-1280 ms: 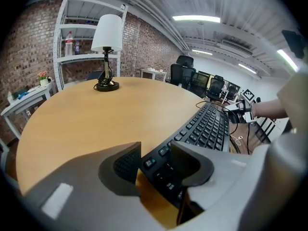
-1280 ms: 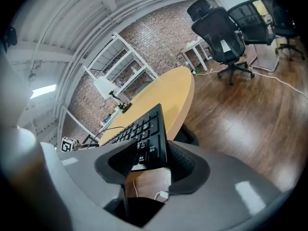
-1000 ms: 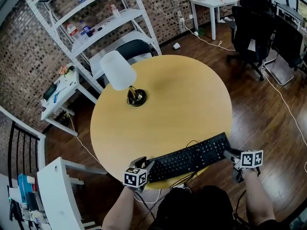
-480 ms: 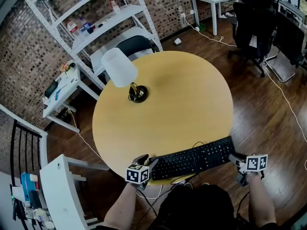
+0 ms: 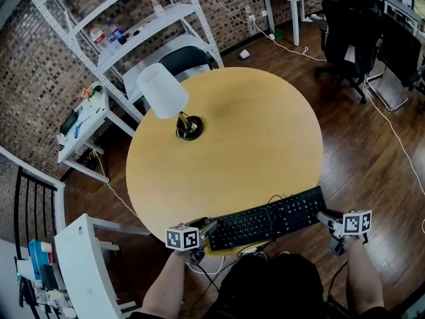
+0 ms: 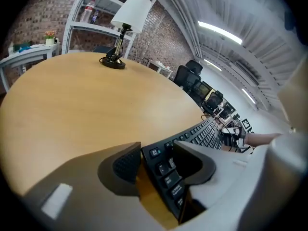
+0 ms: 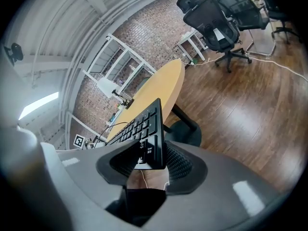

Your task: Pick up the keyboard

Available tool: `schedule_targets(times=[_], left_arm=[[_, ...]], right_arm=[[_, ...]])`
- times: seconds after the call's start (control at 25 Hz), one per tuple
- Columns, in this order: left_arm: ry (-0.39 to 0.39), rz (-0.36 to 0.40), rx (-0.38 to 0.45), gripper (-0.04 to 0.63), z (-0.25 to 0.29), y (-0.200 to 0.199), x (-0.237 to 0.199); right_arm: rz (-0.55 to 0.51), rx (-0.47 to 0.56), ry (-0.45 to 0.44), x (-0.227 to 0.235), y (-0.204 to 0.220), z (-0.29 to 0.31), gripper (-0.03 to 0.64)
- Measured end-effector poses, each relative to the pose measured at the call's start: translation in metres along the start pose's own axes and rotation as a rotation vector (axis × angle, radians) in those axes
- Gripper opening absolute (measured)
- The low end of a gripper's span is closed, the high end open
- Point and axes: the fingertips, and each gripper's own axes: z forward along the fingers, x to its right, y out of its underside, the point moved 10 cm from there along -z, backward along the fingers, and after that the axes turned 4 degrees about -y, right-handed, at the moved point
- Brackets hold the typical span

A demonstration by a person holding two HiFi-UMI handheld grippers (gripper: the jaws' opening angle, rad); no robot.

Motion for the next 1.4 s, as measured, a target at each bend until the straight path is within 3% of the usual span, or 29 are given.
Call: schedule_targets(times=[0.12, 0.28, 0.52, 0.68, 1.0, 1.16, 1.4], left_arm=[[0.008, -0.021, -0.013, 0.232, -0.001, 0.002, -0.003], [0.020, -0.033, -0.012, 0.206, -0.002, 0.002, 0.000], [0.042, -0.122, -0.003, 0.206, 0.001, 0.005, -0.001], [0.044, -0.142, 0.056, 0.207, -0.006, -0.007, 0.001], [0.053, -0.092, 0.196, 0.213, -0.042, -0.072, 0.019], [0.063, -0.076, 0.254, 0.215, -0.073, -0.109, 0.032], [0.054, -0.011, 0.333, 0.218, -0.117, -0.156, 0.062]], right_arm=[[0.003, 0.014, -0.018, 0.001, -0.002, 0.003, 0.169], [0.039, 0.000, -0.038, 0.001, -0.002, 0.001, 0.157], [-0.030, 0.018, -0.078, -0.013, -0.029, -0.003, 0.146], [-0.006, 0.043, -0.087, -0.028, -0.041, -0.008, 0.141], [-0.148, 0.164, -0.150, -0.084, -0.090, -0.034, 0.130], [-0.095, 0.229, -0.174, -0.117, -0.102, -0.050, 0.127], [-0.223, 0.285, -0.194, -0.165, -0.131, -0.080, 0.127]])
